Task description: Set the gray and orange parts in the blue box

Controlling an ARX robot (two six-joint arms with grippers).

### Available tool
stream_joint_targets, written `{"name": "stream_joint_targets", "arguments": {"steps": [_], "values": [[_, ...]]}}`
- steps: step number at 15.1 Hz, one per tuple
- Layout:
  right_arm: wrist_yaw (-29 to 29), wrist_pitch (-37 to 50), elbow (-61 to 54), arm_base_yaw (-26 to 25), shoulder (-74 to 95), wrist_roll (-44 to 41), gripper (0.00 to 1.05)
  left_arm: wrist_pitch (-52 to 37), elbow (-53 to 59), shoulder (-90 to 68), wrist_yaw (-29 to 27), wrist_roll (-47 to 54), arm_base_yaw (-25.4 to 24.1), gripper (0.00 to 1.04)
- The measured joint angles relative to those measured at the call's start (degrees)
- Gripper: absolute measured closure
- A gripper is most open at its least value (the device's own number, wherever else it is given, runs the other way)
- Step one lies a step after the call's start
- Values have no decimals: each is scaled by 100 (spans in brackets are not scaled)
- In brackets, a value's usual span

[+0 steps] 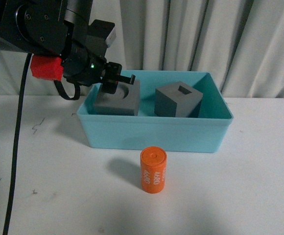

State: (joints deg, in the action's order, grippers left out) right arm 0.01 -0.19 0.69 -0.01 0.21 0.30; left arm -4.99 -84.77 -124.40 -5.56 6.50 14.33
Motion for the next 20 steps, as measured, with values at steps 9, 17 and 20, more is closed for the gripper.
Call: {"name": "stream_joint_targets", "arguments": {"steps": [9, 17, 20], "values": [[0, 0, 0, 0, -2, 0, 6, 192, 1923, 2743, 1631, -1226, -798, 7], [-4, 7, 0, 0, 0, 0, 6, -2608, 7733, 8478, 3442, -767, -4183, 53], [2, -2, 0, 0, 0, 0, 6, -2017, 8041, 9409, 2516, -752, -3383, 89]]}}
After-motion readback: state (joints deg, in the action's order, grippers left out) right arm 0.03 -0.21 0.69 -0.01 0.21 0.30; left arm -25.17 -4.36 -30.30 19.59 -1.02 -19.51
